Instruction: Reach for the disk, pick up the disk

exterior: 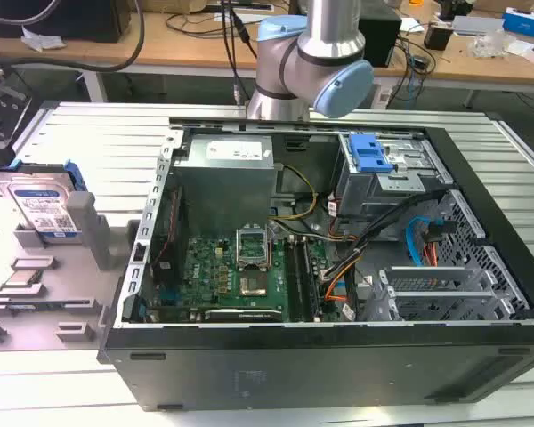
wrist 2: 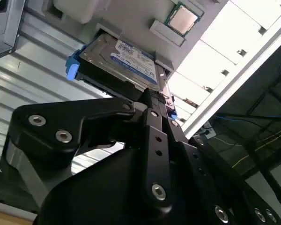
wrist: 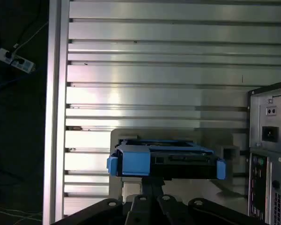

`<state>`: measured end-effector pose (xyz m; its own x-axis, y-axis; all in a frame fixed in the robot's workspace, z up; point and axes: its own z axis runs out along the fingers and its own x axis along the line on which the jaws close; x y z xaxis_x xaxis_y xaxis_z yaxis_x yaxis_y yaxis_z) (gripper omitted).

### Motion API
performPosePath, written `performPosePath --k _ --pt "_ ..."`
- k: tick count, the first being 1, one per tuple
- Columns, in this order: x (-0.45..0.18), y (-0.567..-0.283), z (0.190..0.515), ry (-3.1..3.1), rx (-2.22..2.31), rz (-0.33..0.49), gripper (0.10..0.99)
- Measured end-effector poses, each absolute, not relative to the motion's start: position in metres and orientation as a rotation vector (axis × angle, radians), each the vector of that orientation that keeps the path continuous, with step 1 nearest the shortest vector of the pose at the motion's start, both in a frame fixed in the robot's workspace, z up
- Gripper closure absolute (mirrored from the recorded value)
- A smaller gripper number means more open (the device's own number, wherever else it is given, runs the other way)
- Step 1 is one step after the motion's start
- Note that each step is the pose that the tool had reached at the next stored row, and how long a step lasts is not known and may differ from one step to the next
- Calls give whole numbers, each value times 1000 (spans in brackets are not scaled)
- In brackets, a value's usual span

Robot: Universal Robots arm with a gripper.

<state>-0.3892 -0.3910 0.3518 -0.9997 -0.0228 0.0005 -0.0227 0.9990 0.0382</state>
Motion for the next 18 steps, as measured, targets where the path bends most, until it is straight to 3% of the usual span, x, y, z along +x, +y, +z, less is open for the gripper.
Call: performPosePath --k 18 --pt "-389 -391 352 -3056 688 -57 980"
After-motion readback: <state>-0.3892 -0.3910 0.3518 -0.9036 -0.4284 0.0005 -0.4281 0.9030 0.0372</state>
